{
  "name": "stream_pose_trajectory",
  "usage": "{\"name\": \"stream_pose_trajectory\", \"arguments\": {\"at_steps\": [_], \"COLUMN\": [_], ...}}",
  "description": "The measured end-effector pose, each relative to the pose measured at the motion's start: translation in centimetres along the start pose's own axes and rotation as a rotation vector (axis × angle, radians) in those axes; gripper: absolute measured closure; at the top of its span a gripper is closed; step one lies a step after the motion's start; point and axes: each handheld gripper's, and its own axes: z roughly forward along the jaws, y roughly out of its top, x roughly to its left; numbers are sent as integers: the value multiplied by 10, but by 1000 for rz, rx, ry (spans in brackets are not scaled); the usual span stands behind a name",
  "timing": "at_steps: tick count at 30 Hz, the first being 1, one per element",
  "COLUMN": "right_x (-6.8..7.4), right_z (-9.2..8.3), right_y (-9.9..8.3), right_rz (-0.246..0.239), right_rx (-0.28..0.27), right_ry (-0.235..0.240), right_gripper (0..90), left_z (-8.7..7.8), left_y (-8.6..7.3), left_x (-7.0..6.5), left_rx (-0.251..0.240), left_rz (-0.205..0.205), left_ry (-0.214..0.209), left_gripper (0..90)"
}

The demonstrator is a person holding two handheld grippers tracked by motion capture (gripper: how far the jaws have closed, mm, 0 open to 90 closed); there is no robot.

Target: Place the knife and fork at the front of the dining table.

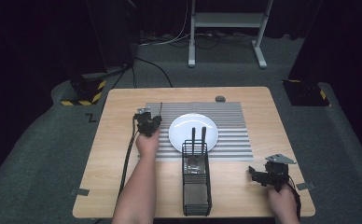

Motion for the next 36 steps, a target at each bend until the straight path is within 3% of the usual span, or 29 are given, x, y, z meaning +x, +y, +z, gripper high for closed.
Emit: {"name": "stream_pose_trajectory", "arguments": {"at_steps": [3, 14, 23, 28, 32, 36], "right_x": [0, 0, 0, 0, 0, 0], "right_z": [0, 0, 0, 0, 0, 0], "right_y": [0, 0, 0, 0, 0, 0], "right_rz": [0, 0, 0, -1, -1, -1], "right_rx": [0, 0, 0, 0, 0, 0], "right_ry": [0, 0, 0, 0, 1, 1], "right_gripper": [94, 94, 94, 95, 94, 94], "left_z": [1, 5, 3, -7, -10, -17], "left_y": [-1, -1, -1, 7, 7, 3], "left_x": [-2, 6, 4, 5, 7, 6], "left_rx": [7, 54, 58, 8, 31, 12], "left_rz": [9, -73, -39, -44, -18, 12], "left_ry": [9, 47, 76, 75, 86, 84], "left_gripper": [825, 824, 809, 782, 738, 694]}}
